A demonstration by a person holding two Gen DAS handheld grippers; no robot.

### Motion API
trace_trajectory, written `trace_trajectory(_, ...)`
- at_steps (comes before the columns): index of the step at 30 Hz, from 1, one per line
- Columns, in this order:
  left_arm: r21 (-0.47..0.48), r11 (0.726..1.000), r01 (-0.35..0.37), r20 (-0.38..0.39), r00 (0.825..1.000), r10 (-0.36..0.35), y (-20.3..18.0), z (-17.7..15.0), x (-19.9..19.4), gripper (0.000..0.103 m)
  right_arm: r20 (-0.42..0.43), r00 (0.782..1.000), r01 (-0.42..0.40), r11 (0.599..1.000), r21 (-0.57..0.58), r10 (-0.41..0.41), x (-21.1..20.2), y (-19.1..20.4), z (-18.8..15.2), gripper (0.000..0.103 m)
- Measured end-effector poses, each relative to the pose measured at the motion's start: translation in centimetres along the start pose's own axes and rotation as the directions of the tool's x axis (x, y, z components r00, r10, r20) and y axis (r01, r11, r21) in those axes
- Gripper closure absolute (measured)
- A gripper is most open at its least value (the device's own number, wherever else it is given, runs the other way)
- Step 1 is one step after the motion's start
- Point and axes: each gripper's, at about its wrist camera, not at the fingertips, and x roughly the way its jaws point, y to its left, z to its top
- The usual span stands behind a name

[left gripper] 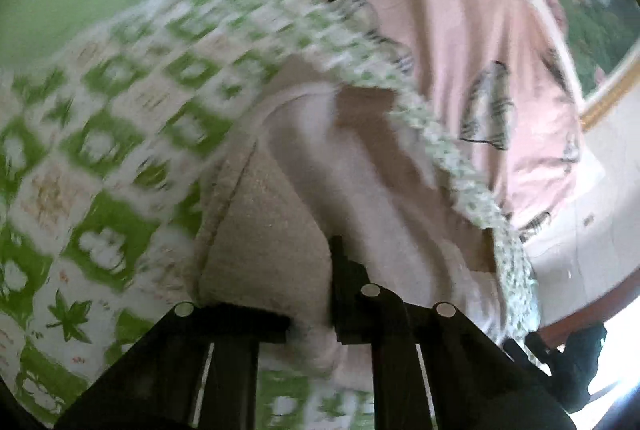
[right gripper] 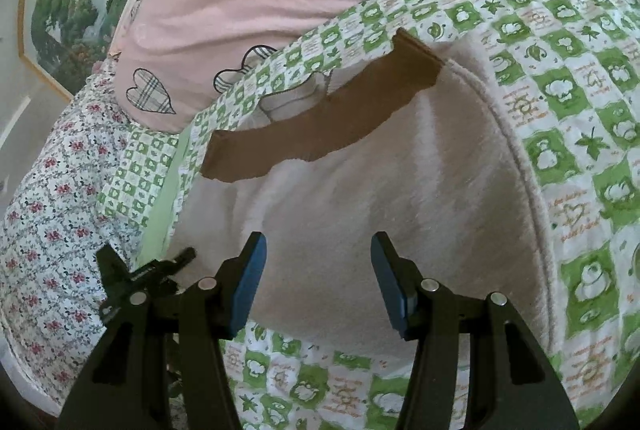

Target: Fold small clothes

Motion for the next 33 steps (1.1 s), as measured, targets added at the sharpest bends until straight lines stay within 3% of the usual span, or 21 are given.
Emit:
trace_trajectory(5, 0.219, 0.973, 0.074, 0.021, 0.996, -0.081, -8.0, -0.2, -1.2, 0.094, -0.031, 0.997, -0.067, 0.997, 0.035, 0.068, 0.0, -0.9, 2.2, 0.047)
trace_trajectory(7, 0.308, 0.945, 0.108, -0.004, 0.994, -0.112, -11.2, -1.1, -0.9, 0.094, -0.054, 0.994, -0.088, 0.995, 0.041, 0.090, 0.2, -1.2, 3.1, 0.043)
trace_trajectory(11, 0.495, 0.856, 0.152, -0.104, 0.988, -0.116, -17.3, -5.6, 2.1, 0.094, -0.092, 0.976, -0.188, 0.976, 0.107, 0.198, 1.0, -1.9, 5.1, 0.031)
trace_trajectory(14, 0.547, 0.821, 0.164, -0.175, 0.981, -0.079, -18.8, -8.4, 4.6, 0.094, -0.124, 0.958, -0.240, 0.960, 0.146, 0.258, 2.5, -2.4, 6.2, 0.028)
trace_trajectory(17, 0.565, 0.806, 0.179, -0.210, 0.975, -0.069, -19.0, -10.0, 5.4, 0.094, -0.170, 0.937, -0.275, 0.944, 0.181, 0.306, 4.8, -2.4, 7.0, 0.025)
trace_trajectory(21, 0.598, 0.786, 0.157, -0.209, 0.977, -0.036, -19.4, -11.0, 5.8, 0.094, -0.230, 0.917, -0.286, 0.939, 0.191, 0.326, 8.5, -1.6, 7.9, 0.025)
trace_trajectory(23, 0.596, 0.787, 0.158, -0.205, 0.978, -0.041, -19.4, -11.0, 5.8, 0.094, -0.263, 0.919, -0.253, 0.951, 0.175, 0.293, 10.3, -1.0, 8.3, 0.025)
trace_trajectory(24, 0.594, 0.788, 0.161, -0.207, 0.977, -0.043, -19.4, -10.9, 5.7, 0.094, -0.265, 0.929, -0.225, 0.963, 0.152, 0.259, 11.1, -0.6, 8.6, 0.029)
trace_trajectory(28, 0.627, 0.765, 0.150, -0.185, 0.982, -0.041, -20.3, -10.8, 4.6, 0.094, -0.237, 0.955, -0.173, 0.984, 0.039, 0.177, 12.3, 1.5, 10.3, 0.082)
trace_trajectory(33, 0.651, 0.727, 0.220, -0.189, 0.974, -0.125, -23.9, -10.7, 2.9, 0.093, -0.099, 0.977, -0.198, 0.973, -0.118, 0.187, 6.3, 3.6, 12.4, 0.085)
